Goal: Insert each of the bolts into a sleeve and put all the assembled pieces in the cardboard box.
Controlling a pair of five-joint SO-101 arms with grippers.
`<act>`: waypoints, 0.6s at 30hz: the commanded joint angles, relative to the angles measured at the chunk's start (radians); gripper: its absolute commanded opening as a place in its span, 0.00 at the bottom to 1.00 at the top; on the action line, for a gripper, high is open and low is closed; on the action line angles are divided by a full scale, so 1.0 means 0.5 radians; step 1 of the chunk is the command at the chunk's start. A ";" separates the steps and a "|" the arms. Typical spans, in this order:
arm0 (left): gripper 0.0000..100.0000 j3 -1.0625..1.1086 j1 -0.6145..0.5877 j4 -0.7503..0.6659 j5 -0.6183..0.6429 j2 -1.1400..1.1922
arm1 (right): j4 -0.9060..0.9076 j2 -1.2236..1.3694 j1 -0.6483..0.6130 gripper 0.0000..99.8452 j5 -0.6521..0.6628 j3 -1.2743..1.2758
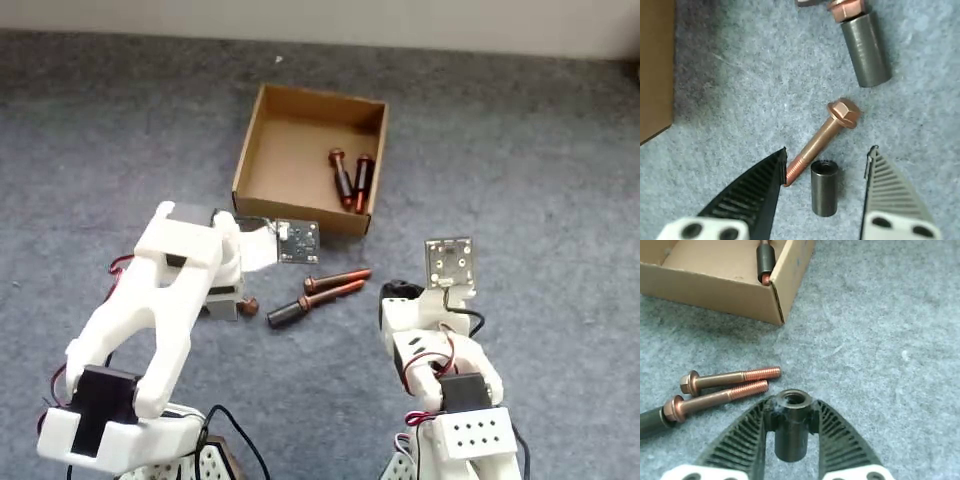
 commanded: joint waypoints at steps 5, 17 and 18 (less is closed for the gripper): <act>0.27 -0.032 0.029 -0.175 -0.147 0.167 | -0.069 -0.035 0.026 0.00 -0.018 -0.020; 0.11 -0.284 0.020 -0.169 -0.141 0.532 | -0.069 -0.035 0.026 0.00 -0.018 -0.020; 0.07 -0.284 0.020 -0.166 -0.141 0.511 | -0.069 -0.035 0.026 0.00 -0.015 -0.020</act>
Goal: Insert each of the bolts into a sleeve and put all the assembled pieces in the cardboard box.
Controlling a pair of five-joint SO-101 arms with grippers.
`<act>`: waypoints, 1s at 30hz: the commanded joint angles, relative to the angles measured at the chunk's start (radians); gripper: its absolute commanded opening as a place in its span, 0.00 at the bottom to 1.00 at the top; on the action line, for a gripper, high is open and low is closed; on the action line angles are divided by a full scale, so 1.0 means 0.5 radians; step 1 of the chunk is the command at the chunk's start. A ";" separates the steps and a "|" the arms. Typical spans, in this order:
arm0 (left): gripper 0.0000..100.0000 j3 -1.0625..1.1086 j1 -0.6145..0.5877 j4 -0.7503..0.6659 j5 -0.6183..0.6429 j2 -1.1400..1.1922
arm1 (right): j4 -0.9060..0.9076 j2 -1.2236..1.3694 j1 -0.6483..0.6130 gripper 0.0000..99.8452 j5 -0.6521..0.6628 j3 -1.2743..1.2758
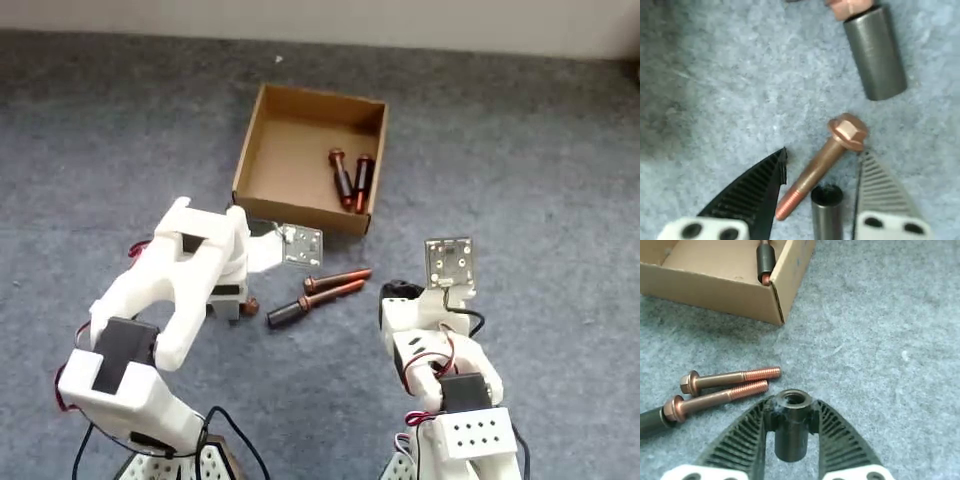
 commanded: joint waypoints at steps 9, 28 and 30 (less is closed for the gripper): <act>0.03 -0.084 0.017 0.135 0.138 -0.502 | -0.069 -0.035 0.026 0.00 -0.015 -0.020; 0.03 0.112 0.017 0.012 1.734 -1.910 | -0.032 -0.112 0.014 0.00 -0.015 -0.038; 0.03 0.253 0.017 -0.061 1.860 -2.079 | 0.084 -0.256 0.011 0.00 -0.015 -0.041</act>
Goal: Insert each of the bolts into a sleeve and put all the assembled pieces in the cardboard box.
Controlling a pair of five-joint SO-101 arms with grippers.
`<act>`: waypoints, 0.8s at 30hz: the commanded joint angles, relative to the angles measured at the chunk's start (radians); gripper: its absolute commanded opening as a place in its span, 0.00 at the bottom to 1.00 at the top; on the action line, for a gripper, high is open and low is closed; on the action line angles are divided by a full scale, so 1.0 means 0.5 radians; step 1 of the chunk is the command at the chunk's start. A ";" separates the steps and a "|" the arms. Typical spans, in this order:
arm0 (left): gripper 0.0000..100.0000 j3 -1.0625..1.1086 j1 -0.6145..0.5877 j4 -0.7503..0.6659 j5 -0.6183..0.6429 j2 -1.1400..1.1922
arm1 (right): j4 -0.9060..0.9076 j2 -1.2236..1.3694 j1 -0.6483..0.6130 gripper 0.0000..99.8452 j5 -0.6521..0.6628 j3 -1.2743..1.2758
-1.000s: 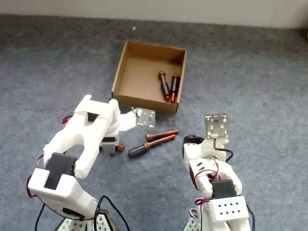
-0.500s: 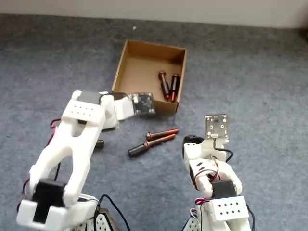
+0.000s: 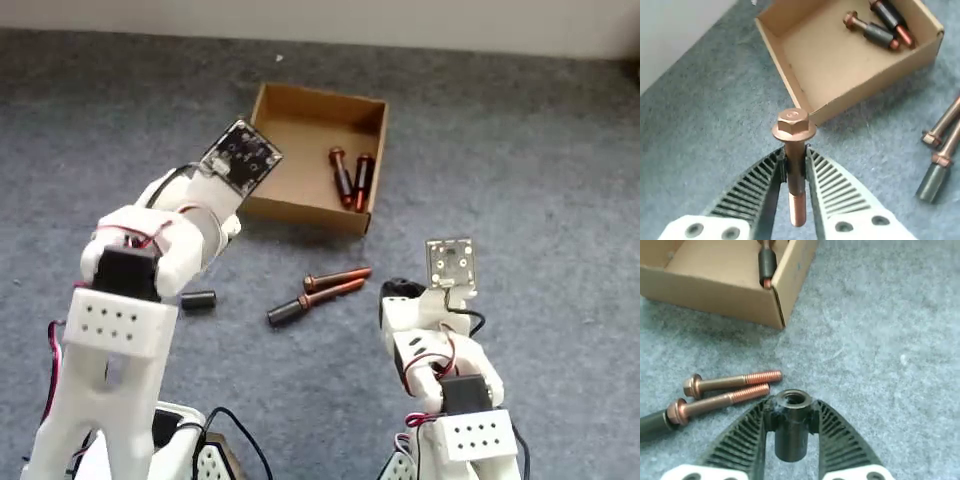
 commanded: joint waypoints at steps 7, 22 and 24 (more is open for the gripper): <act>0.03 0.615 0.029 -0.371 0.663 -0.861 | 0.259 -0.790 -0.161 0.00 -0.012 -0.023; 0.03 0.790 0.597 -0.454 1.028 -1.530 | -0.014 -0.763 -0.667 0.00 -0.009 -0.014; 0.03 0.787 0.634 -0.454 1.071 -1.579 | -0.097 -0.763 -0.717 0.00 -0.009 0.020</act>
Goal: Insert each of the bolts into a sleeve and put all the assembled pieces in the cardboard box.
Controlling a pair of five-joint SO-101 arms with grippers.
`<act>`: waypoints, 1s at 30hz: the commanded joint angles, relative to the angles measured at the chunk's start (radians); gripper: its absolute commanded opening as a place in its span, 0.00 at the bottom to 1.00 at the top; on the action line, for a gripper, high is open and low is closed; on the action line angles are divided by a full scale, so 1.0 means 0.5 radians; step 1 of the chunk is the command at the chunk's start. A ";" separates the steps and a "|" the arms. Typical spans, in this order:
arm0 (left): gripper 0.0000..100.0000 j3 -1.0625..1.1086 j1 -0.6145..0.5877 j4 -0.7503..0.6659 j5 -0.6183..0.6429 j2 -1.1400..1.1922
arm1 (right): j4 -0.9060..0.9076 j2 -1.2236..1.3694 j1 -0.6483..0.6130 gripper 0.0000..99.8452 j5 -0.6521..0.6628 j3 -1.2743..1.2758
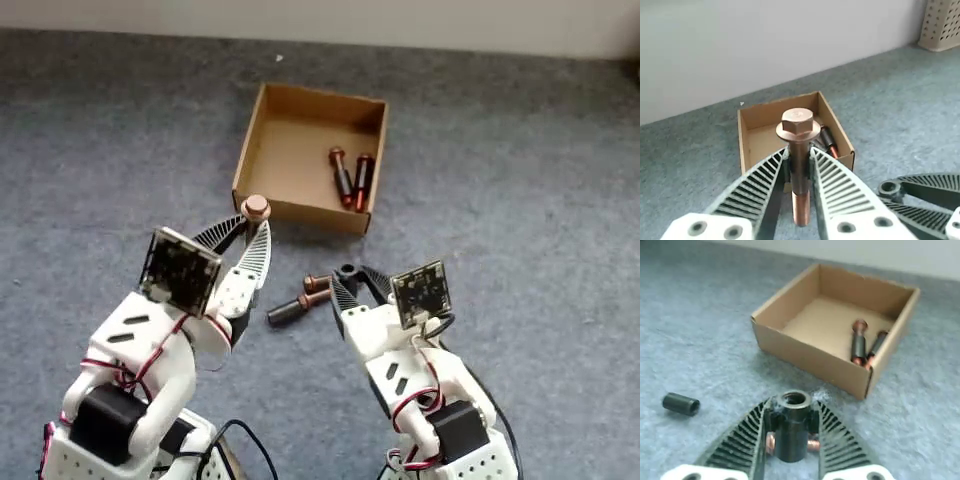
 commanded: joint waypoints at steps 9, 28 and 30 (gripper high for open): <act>0.03 0.081 0.256 -0.080 0.215 -0.269 | -0.514 -0.035 -0.388 0.00 0.218 0.207; 0.03 0.502 0.244 -0.362 0.338 -0.588 | -0.879 -0.032 -0.572 0.00 0.292 0.219; 0.03 0.502 0.241 -0.359 0.338 -0.585 | -0.879 -0.032 -0.572 0.00 0.292 0.219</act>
